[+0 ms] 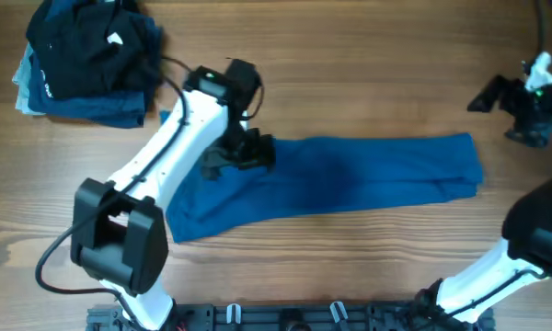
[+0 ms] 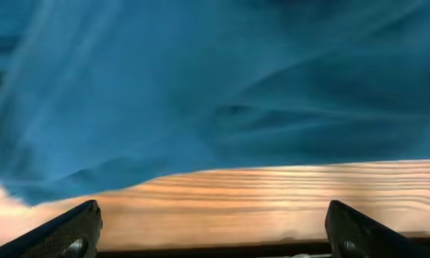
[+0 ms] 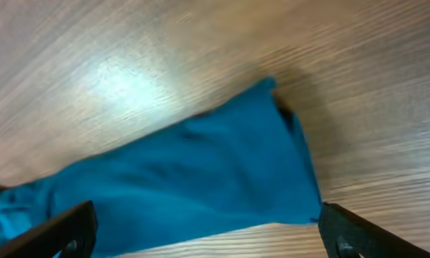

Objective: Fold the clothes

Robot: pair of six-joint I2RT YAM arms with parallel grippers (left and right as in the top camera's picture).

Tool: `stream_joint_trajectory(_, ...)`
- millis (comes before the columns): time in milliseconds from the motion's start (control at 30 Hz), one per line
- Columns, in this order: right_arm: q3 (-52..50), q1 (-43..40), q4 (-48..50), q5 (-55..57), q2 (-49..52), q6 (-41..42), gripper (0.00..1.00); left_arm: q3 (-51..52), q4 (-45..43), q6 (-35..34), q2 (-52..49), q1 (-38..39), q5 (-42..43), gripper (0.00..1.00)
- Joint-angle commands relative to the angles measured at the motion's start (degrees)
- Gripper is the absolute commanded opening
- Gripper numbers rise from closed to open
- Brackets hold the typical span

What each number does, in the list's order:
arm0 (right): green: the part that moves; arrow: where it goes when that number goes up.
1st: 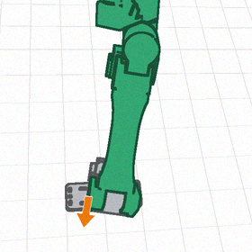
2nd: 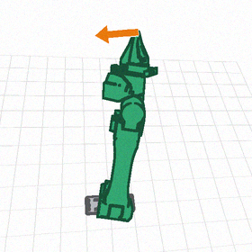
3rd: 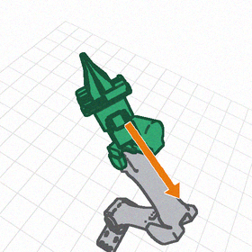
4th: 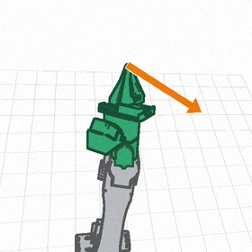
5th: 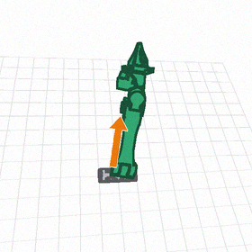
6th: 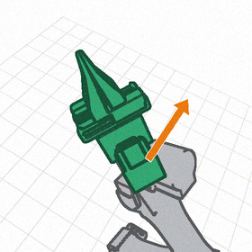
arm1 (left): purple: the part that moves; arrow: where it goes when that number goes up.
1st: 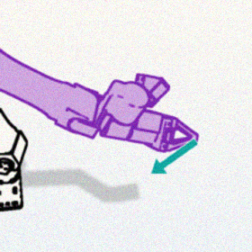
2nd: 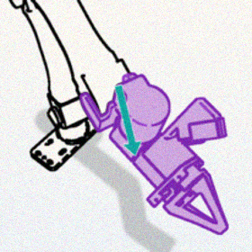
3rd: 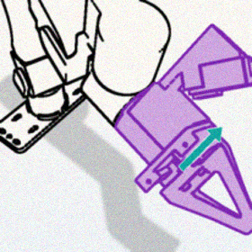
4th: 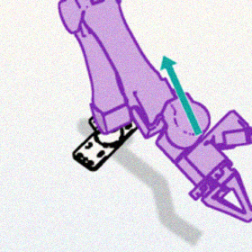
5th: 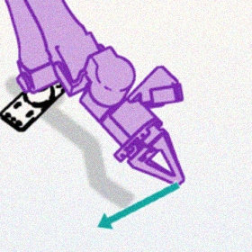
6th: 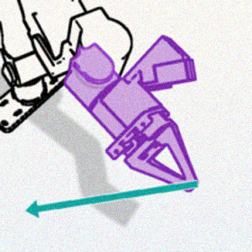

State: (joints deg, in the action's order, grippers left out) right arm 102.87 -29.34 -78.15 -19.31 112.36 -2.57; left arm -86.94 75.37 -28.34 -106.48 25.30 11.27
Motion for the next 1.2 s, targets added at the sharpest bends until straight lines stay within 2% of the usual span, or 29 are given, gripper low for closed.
stream_joint_trajectory(0, -5.9, -2.95, 2.78, -5.9, -0.81, -5.35, 1.0, 0.04, -2.49, -3.3, 0.61, 2.08, 1.33, 1.0)
stream_joint_trajectory(133, -11.82, -5.84, 6.34, -4.11, -0.81, -4.76, 0.99, 0.04, -3.39, -3.48, 0.61, 2.99, 0.74, 1.0)
stream_joint_trajectory(433, -26.4, -5.99, 15.8, -3.52, -0.72, -1.29, 0.99, 0.04, -4.09, -3.43, 0.61, 2.99, 0.66, 1.0)
stream_joint_trajectory(700, -27.65, -5.88, 13.79, -5.22, -0.7, -0.22, 1.0, 0.04, -4.52, -3.45, 0.61, 2.97, 0.68, 1.0)
stream_joint_trajectory(867, -30.8, -5.05, 16.81, -6.73, -0.7, 1.14, 0.96, 0.04, -4.44, -3.45, 0.61, 2.99, 0.7, 1.0)
stream_joint_trajectory(900, -32.09, -4.63, 18.08, -6.69, -0.7, 2.6, 0.89, 0.04, -4.39, -3.45, 0.61, 2.99, 0.7, 1.0)
stream_joint_trajectory(967, -33.31, -4.24, 19.3, -6.67, -0.7, 2.75, 0.55, 0.04, -4.2, -3.45, 0.61, 2.99, 0.7, 1.0)
stream_joint_trajectory(1033, -33.31, -4.28, 19.76, -5.75, -0.72, 4.85, 0.29, 0.04, -4.0, -3.45, 0.61, 2.99, 0.7, 1.0)
stream_joint_trajectory(1067, -33.07, -4.33, 20.06, -4.98, -0.72, 6.71, 0.26, 0.04, -3.96, -3.45, 0.61, 2.99, 0.7, 1.0)
stream_joint_trajectory(1100, -32.63, -4.33, 20.26, -4.33, -0.72, 8.63, 0.13, 0.04, -3.85, -3.45, 0.61, 2.99, 0.7, 1.0)
stream_joint_trajectory(1133, -31.91, -4.39, 20.11, -4.26, -0.79, 10.05, 0.04, 0.04, -3.78, -3.45, 0.61, 2.99, 0.7, 1.0)
stream_joint_trajectory(1167, -31.06, -4.39, 19.76, -4.28, -0.83, 11.04, 0.04, 0.04, -3.78, -3.45, 0.61, 2.99, 0.7, 1.0)
